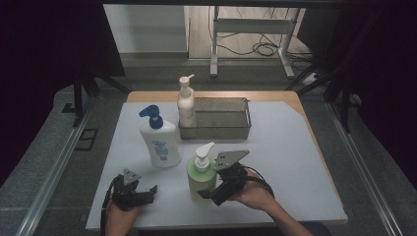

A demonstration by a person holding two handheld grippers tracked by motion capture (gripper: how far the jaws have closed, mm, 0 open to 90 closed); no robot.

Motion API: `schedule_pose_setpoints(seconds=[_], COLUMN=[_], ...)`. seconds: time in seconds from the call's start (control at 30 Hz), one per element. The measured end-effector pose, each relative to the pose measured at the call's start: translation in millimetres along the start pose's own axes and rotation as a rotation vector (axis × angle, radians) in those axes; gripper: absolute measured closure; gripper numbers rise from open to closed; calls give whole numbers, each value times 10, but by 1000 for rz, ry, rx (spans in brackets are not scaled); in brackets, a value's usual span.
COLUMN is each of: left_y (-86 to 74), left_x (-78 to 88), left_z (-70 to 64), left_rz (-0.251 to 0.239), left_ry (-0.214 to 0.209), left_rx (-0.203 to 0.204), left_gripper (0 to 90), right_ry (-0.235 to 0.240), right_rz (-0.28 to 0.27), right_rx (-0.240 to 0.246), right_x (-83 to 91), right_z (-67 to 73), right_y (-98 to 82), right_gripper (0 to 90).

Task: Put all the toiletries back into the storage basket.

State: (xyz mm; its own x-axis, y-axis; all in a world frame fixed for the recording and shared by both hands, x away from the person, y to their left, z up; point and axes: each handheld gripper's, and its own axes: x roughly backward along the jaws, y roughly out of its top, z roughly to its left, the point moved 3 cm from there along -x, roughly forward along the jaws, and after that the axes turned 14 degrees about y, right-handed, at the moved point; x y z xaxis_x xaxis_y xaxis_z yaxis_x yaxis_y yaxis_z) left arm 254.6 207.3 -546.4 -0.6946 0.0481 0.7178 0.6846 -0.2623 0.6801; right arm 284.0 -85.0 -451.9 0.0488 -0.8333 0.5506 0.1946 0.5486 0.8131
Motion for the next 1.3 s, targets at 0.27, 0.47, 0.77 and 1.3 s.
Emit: schedule_pose_setpoints(seconds=[0.27, 0.47, 0.77, 1.3], left_y=[0, 0, 0, 0], left_x=[0, 0, 0, -1], left_z=[0, 1, 1, -1], left_rz=[0, 0, 0, -2], left_ry=[0, 0, 0, 0], left_rx=[0, 0, -1, 1], left_gripper=[104, 104, 104, 104], right_ry=[-7, -13, -38, -98], right_rz=[-5, -14, 2, -17], right_rx=[18, 29, 19, -2], right_x=[-74, -68, -58, 74], right_z=[6, 15, 39, -66], right_y=[34, 56, 65, 127], right_gripper=[46, 118, 125, 127])
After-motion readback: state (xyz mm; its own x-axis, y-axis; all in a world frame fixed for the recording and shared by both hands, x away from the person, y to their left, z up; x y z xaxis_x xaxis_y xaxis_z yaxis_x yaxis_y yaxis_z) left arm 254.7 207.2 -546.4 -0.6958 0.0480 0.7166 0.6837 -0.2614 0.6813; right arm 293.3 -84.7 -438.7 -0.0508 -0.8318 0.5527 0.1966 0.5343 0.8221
